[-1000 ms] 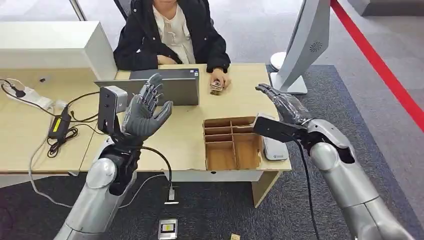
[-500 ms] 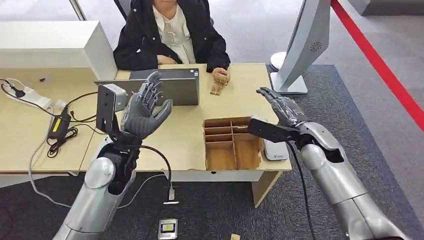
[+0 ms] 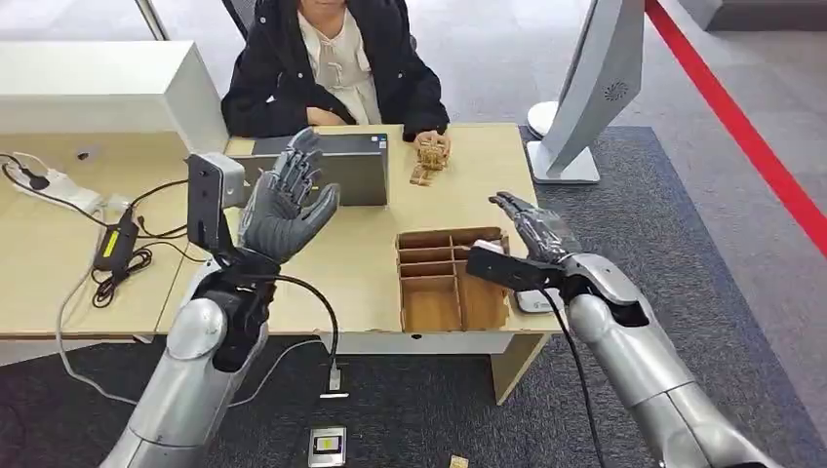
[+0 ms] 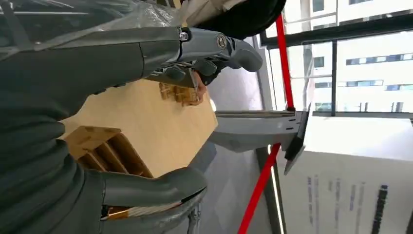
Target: Pass the card to the sensor for recognition and then transmit it.
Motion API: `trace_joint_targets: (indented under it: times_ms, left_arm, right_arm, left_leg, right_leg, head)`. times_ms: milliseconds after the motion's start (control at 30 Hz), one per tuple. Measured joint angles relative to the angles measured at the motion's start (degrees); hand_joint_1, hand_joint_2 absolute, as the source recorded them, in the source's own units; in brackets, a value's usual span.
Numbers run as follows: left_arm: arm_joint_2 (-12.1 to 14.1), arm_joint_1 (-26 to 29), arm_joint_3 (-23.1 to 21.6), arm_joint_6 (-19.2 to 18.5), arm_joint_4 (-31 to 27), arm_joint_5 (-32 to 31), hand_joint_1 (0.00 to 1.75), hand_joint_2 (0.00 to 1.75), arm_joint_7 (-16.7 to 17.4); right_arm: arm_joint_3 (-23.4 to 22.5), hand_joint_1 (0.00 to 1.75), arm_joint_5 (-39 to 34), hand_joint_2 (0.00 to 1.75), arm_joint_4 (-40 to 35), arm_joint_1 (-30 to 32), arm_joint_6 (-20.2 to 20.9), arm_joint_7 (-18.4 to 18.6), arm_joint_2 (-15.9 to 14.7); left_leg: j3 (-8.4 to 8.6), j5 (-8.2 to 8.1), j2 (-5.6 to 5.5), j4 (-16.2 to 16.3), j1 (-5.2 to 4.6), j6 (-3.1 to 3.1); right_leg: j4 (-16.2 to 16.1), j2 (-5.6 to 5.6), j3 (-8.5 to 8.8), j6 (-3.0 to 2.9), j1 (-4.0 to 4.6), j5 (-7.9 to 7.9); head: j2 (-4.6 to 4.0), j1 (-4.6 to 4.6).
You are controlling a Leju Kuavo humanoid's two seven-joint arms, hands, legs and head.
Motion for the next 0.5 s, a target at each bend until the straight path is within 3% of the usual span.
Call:
trace_joint_targets:
  times_ms: [500]
  left_arm:
    - [-1.1, -1.7, -0.2, -0.4, 0.9, 1.1, 0.00, 1.75, -0.3]
  right_arm:
    - [0.9, 0.00, 0.7, 1.75, 4.0, -1.3, -5.1, -1.2, 1.8]
  left_leg:
    - [0.00, 0.00, 0.00, 0.0, 0.00, 0.00]
  right_leg:
    - [0.0, 0.00, 0.00, 0.00, 0.00, 0.00]
  head:
    - [0.00, -0.02]
